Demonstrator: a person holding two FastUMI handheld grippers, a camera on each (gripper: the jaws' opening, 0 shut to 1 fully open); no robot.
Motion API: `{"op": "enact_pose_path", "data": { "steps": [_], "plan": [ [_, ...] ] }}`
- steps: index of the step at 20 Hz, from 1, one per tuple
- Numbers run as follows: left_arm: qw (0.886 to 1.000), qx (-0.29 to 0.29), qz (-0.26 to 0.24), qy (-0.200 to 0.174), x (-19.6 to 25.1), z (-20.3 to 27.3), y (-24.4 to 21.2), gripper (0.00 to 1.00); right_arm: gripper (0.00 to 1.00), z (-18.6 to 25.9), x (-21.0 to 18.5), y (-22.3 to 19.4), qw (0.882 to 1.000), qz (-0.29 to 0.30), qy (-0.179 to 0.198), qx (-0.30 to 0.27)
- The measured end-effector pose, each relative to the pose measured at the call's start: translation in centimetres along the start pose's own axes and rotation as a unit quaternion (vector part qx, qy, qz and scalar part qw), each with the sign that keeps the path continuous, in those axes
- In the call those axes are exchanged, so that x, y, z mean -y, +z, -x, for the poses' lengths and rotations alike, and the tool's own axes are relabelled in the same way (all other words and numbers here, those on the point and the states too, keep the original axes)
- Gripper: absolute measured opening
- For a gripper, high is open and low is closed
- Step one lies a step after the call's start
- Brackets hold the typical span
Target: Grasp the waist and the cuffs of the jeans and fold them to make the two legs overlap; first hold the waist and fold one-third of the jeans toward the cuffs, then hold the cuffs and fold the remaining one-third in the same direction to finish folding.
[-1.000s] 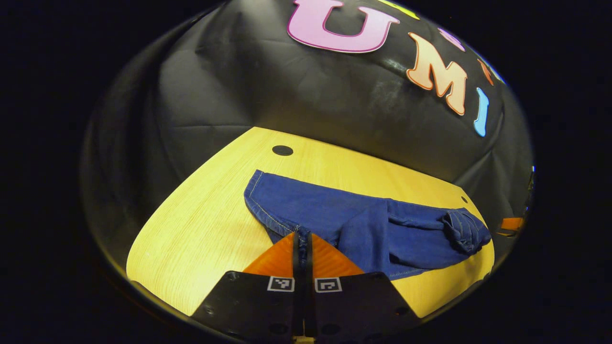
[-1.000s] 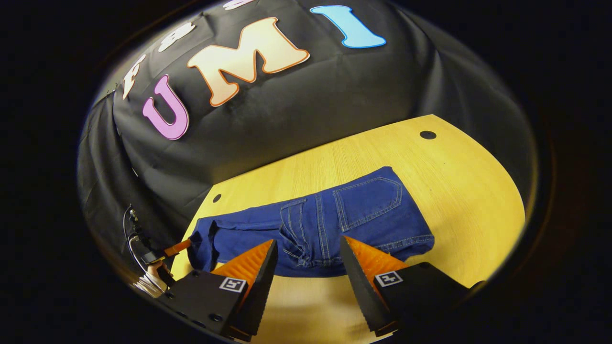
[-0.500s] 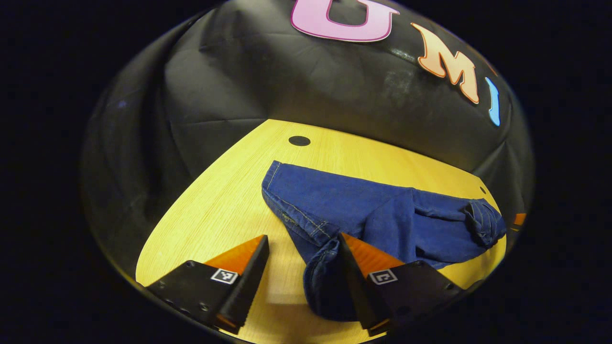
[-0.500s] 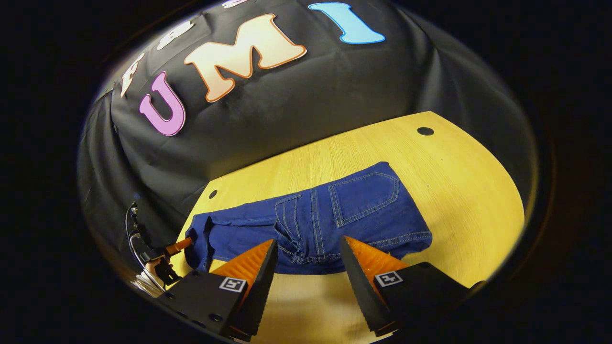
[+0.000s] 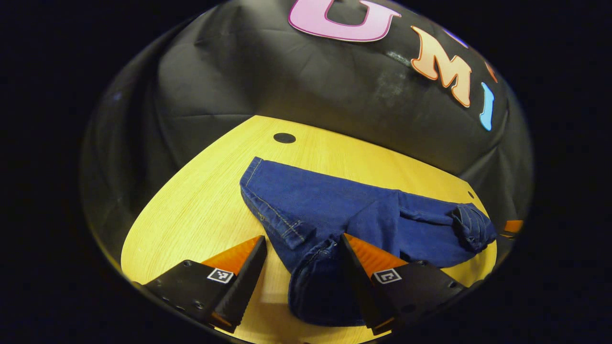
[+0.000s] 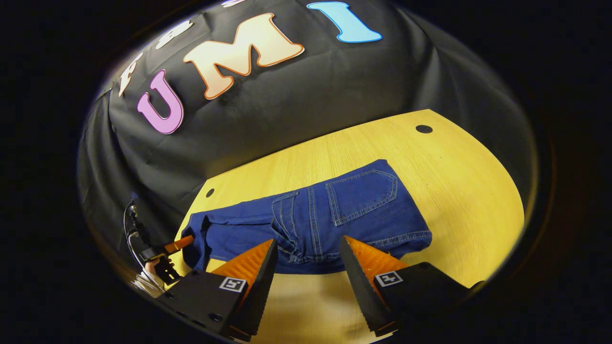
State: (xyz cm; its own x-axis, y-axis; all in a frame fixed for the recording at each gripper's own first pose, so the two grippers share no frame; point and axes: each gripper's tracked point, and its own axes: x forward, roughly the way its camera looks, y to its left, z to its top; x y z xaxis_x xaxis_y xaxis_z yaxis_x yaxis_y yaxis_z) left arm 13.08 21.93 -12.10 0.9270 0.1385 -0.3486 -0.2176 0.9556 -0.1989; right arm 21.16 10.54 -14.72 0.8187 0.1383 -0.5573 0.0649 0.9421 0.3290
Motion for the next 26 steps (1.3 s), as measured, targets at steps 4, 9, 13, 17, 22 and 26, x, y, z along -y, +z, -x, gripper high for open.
{"op": "enact_pose_path", "data": {
  "steps": [4, 9, 13, 17, 22, 26],
  "plan": [
    [1.0, 0.005, -0.003, 0.005, -0.1, -0.1, 0.3, 0.89, 0.75, -0.2, 0.0, -0.2, 1.0, 0.001, 0.0, -0.006],
    [0.999, 0.0, -0.002, 0.043, -2.0, -0.9, 0.3, 0.36, 0.82, -0.5, -0.1, -0.3, 1.0, -0.001, 0.003, -0.009],
    [0.999, 0.02, 0.02, 0.025, -1.2, -0.3, 1.0, 0.0, 0.82, -0.2, 0.2, 0.0, 1.0, 0.0, -0.001, -0.003],
    [0.997, 0.062, 0.023, -0.029, 3.3, 1.9, 4.9, 0.0, 0.82, 0.5, 0.5, 0.2, 1.0, 0.001, -0.005, 0.005],
    [0.988, 0.086, 0.036, -0.124, 12.7, 4.3, 8.6, 0.0, 0.82, 2.5, 1.8, 0.6, 1.0, -0.007, 0.003, 0.015],
    [0.977, 0.104, 0.033, -0.184, 22.0, 6.7, 10.6, 0.0, 0.75, 4.5, 4.5, 1.8, 1.0, -0.014, 0.016, 0.022]
  ]
}}
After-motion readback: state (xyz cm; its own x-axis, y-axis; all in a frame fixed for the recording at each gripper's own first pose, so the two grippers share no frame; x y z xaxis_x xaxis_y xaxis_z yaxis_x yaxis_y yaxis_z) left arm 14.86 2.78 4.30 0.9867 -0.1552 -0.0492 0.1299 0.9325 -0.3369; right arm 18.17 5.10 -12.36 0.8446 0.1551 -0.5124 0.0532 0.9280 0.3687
